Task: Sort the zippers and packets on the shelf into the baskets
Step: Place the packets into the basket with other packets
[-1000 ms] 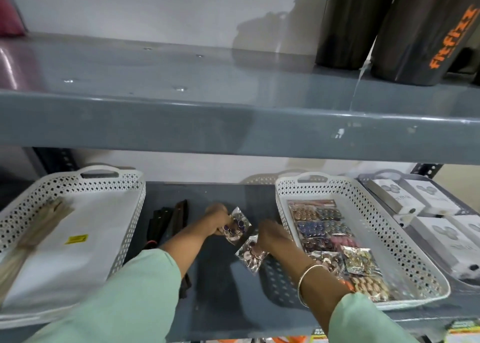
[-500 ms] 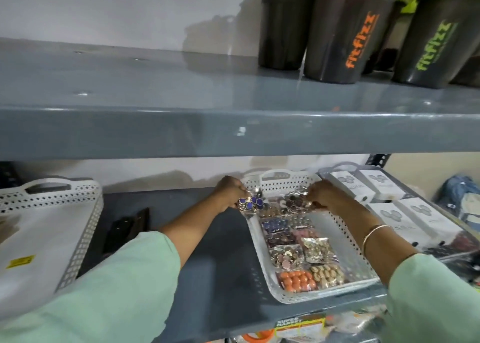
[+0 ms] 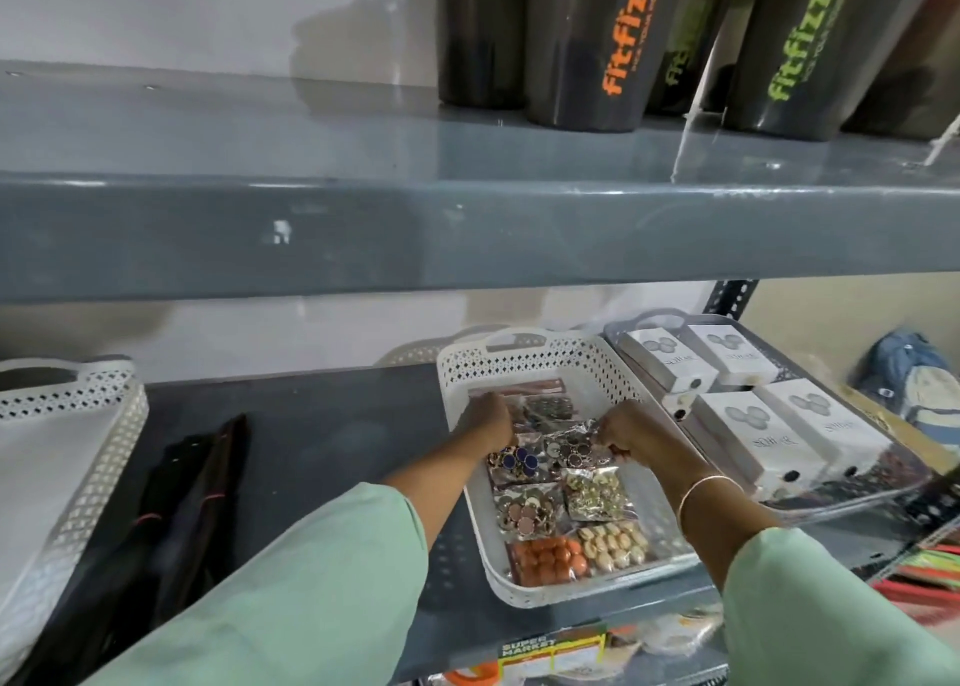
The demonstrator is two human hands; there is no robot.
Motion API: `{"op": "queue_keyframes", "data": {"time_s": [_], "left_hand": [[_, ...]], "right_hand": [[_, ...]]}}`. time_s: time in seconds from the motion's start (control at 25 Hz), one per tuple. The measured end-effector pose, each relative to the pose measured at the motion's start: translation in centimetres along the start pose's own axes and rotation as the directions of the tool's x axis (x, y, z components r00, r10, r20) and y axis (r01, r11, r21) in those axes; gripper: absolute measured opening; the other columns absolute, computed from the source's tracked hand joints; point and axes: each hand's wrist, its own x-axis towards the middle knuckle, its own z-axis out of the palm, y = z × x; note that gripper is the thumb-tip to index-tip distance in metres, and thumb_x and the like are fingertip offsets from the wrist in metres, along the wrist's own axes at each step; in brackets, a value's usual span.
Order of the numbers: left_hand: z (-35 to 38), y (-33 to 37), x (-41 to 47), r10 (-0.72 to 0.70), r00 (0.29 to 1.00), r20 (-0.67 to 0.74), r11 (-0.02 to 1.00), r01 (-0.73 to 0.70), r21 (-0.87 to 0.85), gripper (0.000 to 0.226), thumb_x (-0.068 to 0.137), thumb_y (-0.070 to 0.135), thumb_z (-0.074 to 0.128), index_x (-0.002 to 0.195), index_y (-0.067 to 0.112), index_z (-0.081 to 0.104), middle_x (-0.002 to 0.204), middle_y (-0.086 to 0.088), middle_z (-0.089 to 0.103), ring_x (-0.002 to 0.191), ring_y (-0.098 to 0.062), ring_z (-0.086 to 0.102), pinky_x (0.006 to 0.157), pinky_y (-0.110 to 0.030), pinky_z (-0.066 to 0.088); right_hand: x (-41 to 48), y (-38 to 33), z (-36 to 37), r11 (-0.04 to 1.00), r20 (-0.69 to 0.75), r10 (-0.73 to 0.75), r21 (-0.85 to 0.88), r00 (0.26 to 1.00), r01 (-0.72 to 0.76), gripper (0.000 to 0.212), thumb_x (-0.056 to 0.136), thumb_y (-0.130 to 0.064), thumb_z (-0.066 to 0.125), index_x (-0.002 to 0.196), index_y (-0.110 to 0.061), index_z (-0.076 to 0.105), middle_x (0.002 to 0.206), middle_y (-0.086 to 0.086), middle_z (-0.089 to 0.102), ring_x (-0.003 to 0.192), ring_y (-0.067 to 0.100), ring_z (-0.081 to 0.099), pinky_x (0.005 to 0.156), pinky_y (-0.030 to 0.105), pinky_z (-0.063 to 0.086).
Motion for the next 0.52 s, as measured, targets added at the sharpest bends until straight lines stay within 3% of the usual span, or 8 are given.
{"op": "queue_keyframes", "data": {"time_s": [0.08, 0.12, 0.24, 0.32, 0.36, 0.44, 0.52], "left_hand": [[0.6, 0.0, -0.5, 0.014, 1.0, -0.016, 0.999, -0.014, 0.03, 0.034, 0.089, -0.011, 0.045, 0.122, -0.015, 0.05, 0.142, -0.028, 0.044, 0.125, -0.033, 0.052, 0.098, -0.03, 0.049], [0.8, 0.0, -0.9, 0.019, 0.999, -0.026, 0.999, -0.018, 0.035, 0.035, 0.089, -0.011, 0.044, 0.123, -0.015, 0.048, 0.143, -0.029, 0.042, 0.125, -0.034, 0.052, 0.096, -0.03, 0.05], [0.2, 0.3, -2.2, 0.054, 0.996, -0.075, 0.998, -0.052, 0.028, 0.029, 0.088, -0.003, 0.05, 0.116, -0.011, 0.054, 0.127, -0.027, 0.056, 0.111, -0.035, 0.06, 0.088, -0.034, 0.054], [-1.7, 0.3, -4.1, 0.156, 0.971, -0.182, 0.986, -0.163, -0.025, 0.017, 0.088, 0.006, 0.057, 0.098, -0.006, 0.063, 0.108, -0.021, 0.064, 0.102, -0.034, 0.063, 0.089, -0.04, 0.055], [-3.0, 0.0, -5.2, 0.191, 0.953, -0.235, 0.976, -0.209, -0.056, 0.017, 0.088, 0.008, 0.058, 0.098, -0.004, 0.065, 0.108, -0.019, 0.064, 0.103, -0.032, 0.063, 0.091, -0.038, 0.052], [-6.3, -2.4, -7.9, 0.136, 0.927, -0.35, 0.972, -0.192, -0.133, 0.027, 0.088, 0.01, 0.059, 0.113, 0.001, 0.063, 0.122, -0.016, 0.059, 0.115, -0.027, 0.056, 0.099, -0.031, 0.043], [-9.7, -7.3, -10.0, 0.006, 0.898, -0.44, 0.983, -0.086, -0.16, 0.032, 0.089, 0.011, 0.057, 0.12, 0.003, 0.06, 0.129, -0.015, 0.057, 0.121, -0.026, 0.053, 0.103, -0.029, 0.039]], "right_hand": [[0.5, 0.2, 0.5, 0.999, -0.029, 0.024, -0.025, 0.999, -0.025, 0.04, 0.077, -0.008, 0.071, 0.112, 0.008, 0.06, 0.103, 0.02, 0.07, 0.075, 0.024, 0.062, 0.076, 0.032, 0.055], [0.4, 0.3, 0.6, 0.998, -0.044, 0.031, -0.062, 0.999, -0.033, 0.042, 0.076, -0.008, 0.072, 0.113, 0.006, 0.058, 0.111, 0.019, 0.068, 0.081, 0.024, 0.062, 0.078, 0.031, 0.054], [-1.1, 0.0, 0.2, 0.989, -0.139, -0.038, -0.144, 0.99, 0.018, 0.038, 0.082, -0.011, 0.065, 0.115, 0.005, 0.058, 0.114, 0.013, 0.067, 0.079, 0.02, 0.058, 0.066, 0.028, 0.047], [-2.4, -1.0, -0.2, 0.962, -0.258, -0.21, -0.229, 0.943, 0.151, 0.033, 0.084, -0.012, 0.062, 0.112, 0.003, 0.061, 0.11, 0.015, 0.067, 0.087, 0.024, 0.062, 0.074, 0.03, 0.05], [-3.4, -1.9, -0.5, 0.95, -0.319, -0.285, -0.222, 0.904, 0.221, 0.028, 0.084, -0.012, 0.061, 0.11, -0.001, 0.063, 0.108, 0.017, 0.068, 0.093, 0.028, 0.064, 0.08, 0.033, 0.052], [-6.1, -5.0, 0.0, 0.927, -0.366, -0.364, -0.049, 0.857, 0.372, 0.019, 0.081, -0.012, 0.061, 0.1, -0.009, 0.067, 0.107, 0.017, 0.069, 0.099, 0.033, 0.064, 0.085, 0.034, 0.049], [-9.1, -8.7, 2.2, 0.862, -0.342, -0.437, 0.103, 0.832, 0.496, 0.014, 0.077, -0.008, 0.064, 0.09, -0.011, 0.071, 0.102, 0.017, 0.072, 0.096, 0.032, 0.066, 0.081, 0.031, 0.047]]}}
